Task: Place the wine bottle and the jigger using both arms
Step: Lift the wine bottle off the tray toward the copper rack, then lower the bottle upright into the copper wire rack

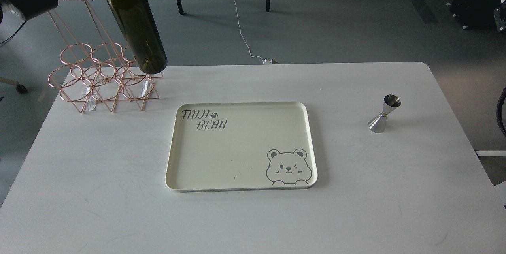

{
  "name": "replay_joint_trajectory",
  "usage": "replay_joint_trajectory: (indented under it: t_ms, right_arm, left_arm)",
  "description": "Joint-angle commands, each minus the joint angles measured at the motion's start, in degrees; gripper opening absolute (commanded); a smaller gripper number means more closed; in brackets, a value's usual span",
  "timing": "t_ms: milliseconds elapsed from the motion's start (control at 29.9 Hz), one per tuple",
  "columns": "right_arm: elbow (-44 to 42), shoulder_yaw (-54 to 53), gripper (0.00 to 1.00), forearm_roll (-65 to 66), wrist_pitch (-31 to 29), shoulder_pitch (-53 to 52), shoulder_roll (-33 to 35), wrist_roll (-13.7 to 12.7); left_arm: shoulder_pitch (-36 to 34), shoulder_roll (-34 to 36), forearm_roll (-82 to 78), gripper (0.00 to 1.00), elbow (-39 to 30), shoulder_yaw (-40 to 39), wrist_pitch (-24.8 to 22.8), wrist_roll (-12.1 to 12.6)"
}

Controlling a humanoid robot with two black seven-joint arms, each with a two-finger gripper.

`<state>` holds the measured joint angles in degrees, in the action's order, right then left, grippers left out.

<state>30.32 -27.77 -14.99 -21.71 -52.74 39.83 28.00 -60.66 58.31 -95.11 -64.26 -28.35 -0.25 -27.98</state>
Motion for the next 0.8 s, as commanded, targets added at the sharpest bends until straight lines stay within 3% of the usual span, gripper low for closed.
replay_joint_trajectory:
  t_ms: [0,167,768]
  right_arm:
    - [0.0,0.0,0.85,0.1,0.0,-0.1,0.1,0.0]
    - [0.0,0.0,0.85,0.0,0.0,-0.1,0.1,0.0]
    - [0.0,0.0,0.85,0.0,0.0,-0.2,0.1,0.0]
  left_arm:
    - [0.5,-0.6,-0.2,0.19,4.1,0.1,0.0,0.0]
    - [-0.2,-0.3,-0.1,0.19,4.4,4.2,0.0,0.0]
    - [-1.1,-1.3,0.5,0.19,4.4,4.4,0.3,0.0]
